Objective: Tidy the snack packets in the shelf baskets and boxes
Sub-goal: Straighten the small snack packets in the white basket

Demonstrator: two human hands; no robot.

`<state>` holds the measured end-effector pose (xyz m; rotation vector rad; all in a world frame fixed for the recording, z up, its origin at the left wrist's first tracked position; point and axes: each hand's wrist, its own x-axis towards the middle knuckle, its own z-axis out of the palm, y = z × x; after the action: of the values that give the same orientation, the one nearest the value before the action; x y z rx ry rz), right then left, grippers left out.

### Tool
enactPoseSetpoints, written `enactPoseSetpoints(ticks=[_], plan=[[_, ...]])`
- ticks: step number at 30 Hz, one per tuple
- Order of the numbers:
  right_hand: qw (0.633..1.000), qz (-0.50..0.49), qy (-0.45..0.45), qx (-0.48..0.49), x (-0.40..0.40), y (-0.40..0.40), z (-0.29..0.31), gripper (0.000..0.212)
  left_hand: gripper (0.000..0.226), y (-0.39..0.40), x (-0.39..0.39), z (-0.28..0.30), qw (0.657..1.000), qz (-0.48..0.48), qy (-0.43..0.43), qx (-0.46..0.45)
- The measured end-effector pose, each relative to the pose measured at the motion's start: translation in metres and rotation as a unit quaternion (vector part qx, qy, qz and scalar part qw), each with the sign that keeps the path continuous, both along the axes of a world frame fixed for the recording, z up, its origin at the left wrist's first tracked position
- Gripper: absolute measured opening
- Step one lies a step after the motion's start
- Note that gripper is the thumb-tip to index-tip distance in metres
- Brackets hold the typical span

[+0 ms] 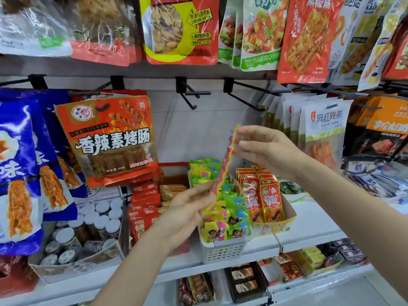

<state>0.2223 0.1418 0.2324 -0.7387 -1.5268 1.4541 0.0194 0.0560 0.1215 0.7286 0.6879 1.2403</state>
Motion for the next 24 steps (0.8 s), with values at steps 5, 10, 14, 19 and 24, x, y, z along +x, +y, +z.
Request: enactPoseSetpoints(ticks=[5,10,14,19,24], plan=[[0.997,0.025,-0.039,-0.061,-0.001,0.006,0.002,0.029,0.045,0.015,-0.003,-0.015,0.956,0.176,0.196,0.127],[0.960,-0.070,-0.247,0.108,0.001,0.008,0.010,0.012,0.052,0.024,-0.008,-0.020,0.915,0.214,0.280,0.194],[0.937,-0.160,-0.244,0.193,0.009,0.006,0.027,0.013,0.067,0.020,-0.016,-0.026,0.901,0.167,0.352,0.191],[0.896,-0.176,-0.328,0.243,0.014,-0.002,0.023,0.019,0.094,0.007,-0.013,-0.041,0.806,0.074,0.546,0.217],[0.880,-0.191,-0.363,0.238,0.010,-0.003,0.012,0.029,0.085,0.004,-0.007,-0.050,0.752,0.062,0.615,0.229]])
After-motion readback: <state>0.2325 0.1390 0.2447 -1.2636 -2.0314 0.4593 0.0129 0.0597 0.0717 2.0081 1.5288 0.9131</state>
